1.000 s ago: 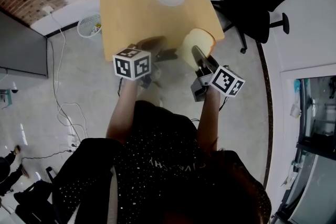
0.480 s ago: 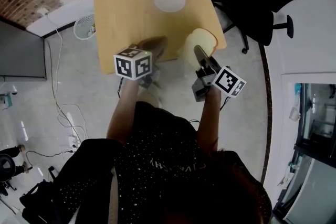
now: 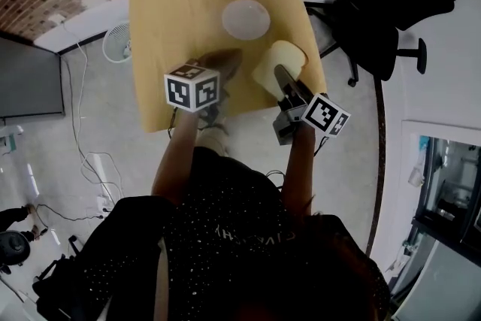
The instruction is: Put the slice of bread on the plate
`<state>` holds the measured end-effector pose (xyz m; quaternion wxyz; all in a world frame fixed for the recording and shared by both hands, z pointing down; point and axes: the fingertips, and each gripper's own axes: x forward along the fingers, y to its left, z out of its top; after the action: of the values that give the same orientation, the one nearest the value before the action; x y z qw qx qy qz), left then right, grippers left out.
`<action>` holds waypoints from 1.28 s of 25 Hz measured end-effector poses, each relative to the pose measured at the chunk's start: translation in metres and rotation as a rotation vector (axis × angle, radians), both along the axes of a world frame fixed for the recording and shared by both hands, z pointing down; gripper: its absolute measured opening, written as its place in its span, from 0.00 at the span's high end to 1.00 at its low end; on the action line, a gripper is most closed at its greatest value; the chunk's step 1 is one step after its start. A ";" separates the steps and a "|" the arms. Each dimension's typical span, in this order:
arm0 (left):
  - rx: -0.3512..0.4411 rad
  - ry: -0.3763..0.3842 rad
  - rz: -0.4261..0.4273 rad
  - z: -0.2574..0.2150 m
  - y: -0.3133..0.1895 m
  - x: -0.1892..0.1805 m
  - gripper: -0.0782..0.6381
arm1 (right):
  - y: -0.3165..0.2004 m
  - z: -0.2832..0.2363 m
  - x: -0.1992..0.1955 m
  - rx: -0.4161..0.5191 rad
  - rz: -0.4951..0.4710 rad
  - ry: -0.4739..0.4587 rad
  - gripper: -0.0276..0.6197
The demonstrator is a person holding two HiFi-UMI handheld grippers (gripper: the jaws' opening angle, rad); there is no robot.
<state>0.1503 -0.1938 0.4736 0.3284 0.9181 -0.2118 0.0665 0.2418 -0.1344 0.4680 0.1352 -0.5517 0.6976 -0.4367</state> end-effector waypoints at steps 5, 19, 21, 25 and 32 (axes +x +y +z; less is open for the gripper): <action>-0.020 0.013 -0.019 0.004 -0.043 0.008 0.88 | -0.041 0.006 0.006 -0.035 -0.012 0.007 0.81; -0.036 0.037 -0.172 0.009 -0.120 0.017 0.88 | -0.093 0.024 0.020 -0.114 -0.055 0.030 0.81; -0.029 0.013 -0.176 0.014 -0.120 0.018 0.88 | -0.098 0.026 0.022 -0.118 -0.072 0.022 0.81; 0.041 -0.069 -0.202 0.016 -0.129 0.015 0.88 | -0.120 0.027 0.023 -0.129 -0.115 -0.010 0.81; 0.046 -0.065 -0.268 0.011 -0.140 0.004 0.88 | -0.177 0.044 0.010 -0.219 -0.219 -0.039 0.81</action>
<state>0.1541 -0.3342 0.4841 0.3063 0.8861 -0.3447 0.0469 0.2522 -0.3109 0.5123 0.0393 -0.4750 0.6991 -0.5330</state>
